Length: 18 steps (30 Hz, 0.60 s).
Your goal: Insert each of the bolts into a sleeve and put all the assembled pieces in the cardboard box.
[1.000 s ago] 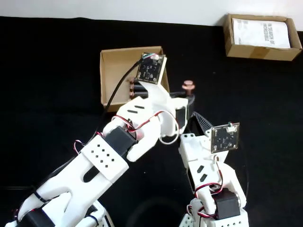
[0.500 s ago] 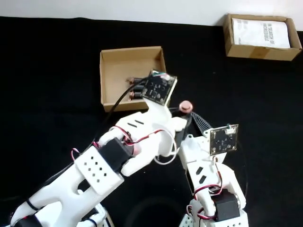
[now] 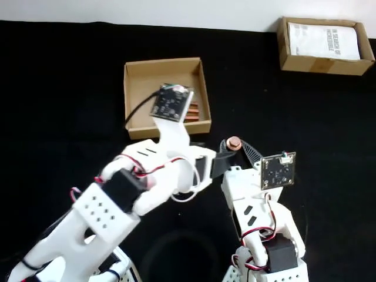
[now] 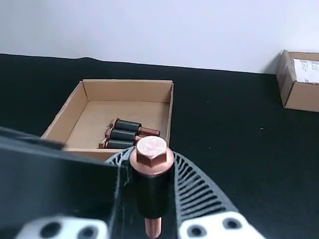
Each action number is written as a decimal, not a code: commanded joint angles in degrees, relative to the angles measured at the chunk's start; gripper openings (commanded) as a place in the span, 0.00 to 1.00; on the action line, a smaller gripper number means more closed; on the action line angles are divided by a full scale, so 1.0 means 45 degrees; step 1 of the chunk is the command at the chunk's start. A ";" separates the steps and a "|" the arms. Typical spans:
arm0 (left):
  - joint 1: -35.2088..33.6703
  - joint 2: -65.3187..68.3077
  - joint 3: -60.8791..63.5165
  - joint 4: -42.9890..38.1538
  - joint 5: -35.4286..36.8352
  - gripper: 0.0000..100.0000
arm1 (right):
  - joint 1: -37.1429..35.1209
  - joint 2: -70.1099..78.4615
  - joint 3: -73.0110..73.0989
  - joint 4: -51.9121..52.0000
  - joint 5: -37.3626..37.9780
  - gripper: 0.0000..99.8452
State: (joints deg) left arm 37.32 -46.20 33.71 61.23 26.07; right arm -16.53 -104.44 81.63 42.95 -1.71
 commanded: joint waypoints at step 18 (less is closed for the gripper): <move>-0.7140 -1.0344 0.2081 0.2637 -0.5040 0.01 | 0.0733 0.4718 -0.5050 -0.3565 0.0371 0.01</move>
State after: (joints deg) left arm 14.73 -86.29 39.25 73.27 6.37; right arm -14.24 -91.87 68.62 28.97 -0.57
